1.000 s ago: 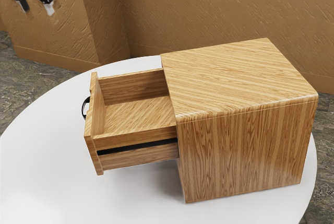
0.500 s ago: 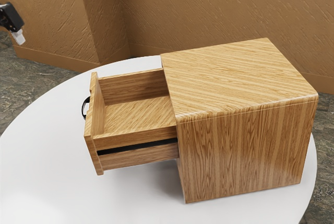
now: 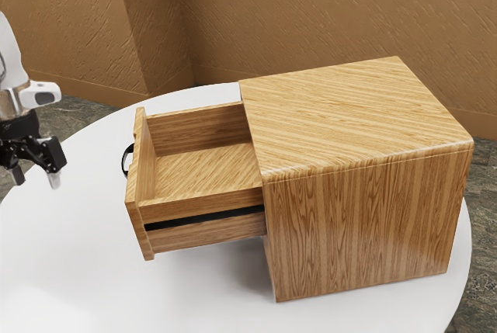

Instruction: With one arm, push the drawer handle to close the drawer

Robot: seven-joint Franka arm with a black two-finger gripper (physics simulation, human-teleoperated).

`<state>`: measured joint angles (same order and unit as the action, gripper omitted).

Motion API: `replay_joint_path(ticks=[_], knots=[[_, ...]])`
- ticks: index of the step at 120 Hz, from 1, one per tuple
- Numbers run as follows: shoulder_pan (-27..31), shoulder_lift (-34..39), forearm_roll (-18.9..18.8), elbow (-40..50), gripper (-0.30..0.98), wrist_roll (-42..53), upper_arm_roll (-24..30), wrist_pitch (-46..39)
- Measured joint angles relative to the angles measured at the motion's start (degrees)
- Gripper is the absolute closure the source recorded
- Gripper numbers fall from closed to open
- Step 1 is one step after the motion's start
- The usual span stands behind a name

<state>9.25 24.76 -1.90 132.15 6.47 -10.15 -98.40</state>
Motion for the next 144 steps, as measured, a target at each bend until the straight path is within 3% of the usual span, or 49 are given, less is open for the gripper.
replay_joint_path(ticks=[9, 16, 26, 38, 64, 94, 129, 144], knots=[[-0.5, 0.7, -0.7, 0.5, 0.02, 1.5, -0.2, 0.0], [-0.7, 0.8, -4.4, 0.5, 0.02, 5.4, -0.2, -0.9], [-1.7, 0.7, -7.9, 0.5, 0.02, 14.4, -0.1, -5.7], [-3.6, 0.0, -9.6, 0.5, 0.02, 24.9, -0.3, -10.9], [-5.0, -1.2, -7.9, 0.5, 0.02, 42.0, -0.7, -17.0], [-6.9, -3.6, -5.7, -0.1, 0.02, 55.2, -0.8, -20.2], [-9.4, 2.4, 1.5, 5.4, 0.02, 64.6, -4.0, -21.9], [-9.3, 3.4, 6.5, 5.8, 0.02, 67.0, -4.0, -21.8]])
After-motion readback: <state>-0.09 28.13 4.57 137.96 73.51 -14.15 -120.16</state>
